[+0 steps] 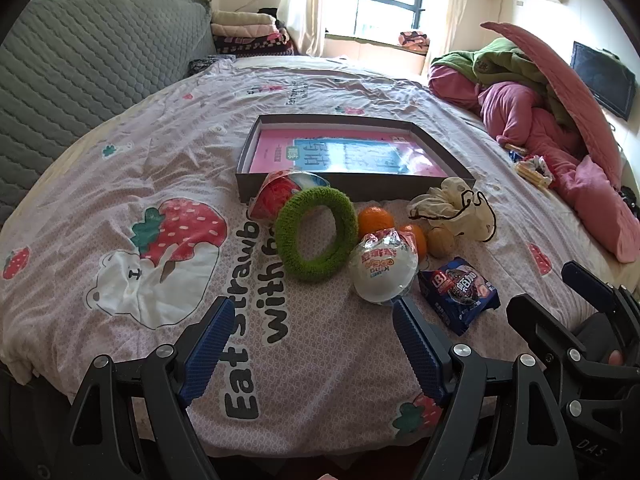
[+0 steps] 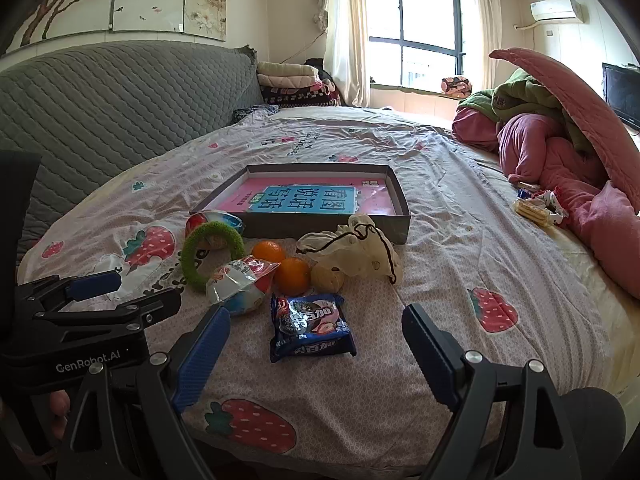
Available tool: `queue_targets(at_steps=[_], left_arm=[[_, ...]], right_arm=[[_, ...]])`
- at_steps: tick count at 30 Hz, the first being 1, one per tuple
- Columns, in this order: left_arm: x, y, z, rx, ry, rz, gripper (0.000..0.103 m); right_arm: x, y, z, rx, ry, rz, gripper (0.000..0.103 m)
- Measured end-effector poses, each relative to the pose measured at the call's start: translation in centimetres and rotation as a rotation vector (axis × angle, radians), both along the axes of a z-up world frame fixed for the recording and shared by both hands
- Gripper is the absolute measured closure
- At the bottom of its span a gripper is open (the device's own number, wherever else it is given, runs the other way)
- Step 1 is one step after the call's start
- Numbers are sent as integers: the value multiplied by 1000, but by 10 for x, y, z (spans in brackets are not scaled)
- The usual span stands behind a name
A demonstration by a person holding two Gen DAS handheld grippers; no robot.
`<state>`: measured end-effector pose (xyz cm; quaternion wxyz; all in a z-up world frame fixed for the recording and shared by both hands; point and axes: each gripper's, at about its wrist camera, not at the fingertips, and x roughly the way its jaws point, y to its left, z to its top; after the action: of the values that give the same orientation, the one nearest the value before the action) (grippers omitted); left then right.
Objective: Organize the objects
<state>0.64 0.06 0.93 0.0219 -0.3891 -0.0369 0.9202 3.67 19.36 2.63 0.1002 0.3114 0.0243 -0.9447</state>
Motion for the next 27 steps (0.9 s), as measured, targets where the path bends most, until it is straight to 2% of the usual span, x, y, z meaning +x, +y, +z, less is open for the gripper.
queue_targets(at_steps=[27], left_arm=[[2,1,1,-18,2,-8,21]], right_arm=[[2,0,0,2,0,2,16]])
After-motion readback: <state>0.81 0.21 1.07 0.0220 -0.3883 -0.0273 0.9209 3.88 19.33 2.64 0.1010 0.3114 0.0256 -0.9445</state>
